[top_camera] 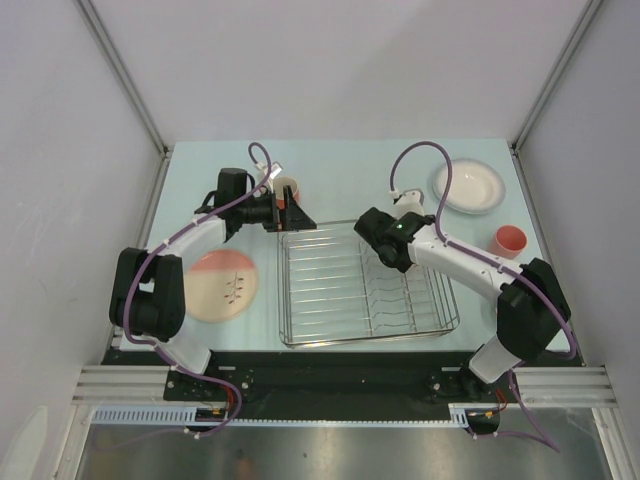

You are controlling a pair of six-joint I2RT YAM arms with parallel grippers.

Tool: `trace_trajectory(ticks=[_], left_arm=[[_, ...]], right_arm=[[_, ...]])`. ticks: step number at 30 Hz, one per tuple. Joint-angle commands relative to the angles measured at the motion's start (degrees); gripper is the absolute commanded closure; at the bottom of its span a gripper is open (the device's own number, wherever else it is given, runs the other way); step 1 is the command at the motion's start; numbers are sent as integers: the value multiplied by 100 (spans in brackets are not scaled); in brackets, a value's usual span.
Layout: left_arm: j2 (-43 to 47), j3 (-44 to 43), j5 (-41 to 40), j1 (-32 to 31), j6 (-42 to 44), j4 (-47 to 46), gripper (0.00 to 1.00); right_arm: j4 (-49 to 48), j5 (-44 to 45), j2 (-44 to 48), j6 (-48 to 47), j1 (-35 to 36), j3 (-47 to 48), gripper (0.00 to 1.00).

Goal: Load the mixed dishes into the dish rack

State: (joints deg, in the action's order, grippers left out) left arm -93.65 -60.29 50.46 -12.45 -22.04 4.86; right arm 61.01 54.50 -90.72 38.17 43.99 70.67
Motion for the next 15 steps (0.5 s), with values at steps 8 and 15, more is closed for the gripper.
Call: trace_trajectory(ticks=[8,15], left_arm=[[-49,79,-27,58,-54,-231,0],[-66,79,-18,58,-81,-267,0]], right_arm=[[-319,184,107,76,-5,-378,46],[305,61,335,945,329,-853,47]])
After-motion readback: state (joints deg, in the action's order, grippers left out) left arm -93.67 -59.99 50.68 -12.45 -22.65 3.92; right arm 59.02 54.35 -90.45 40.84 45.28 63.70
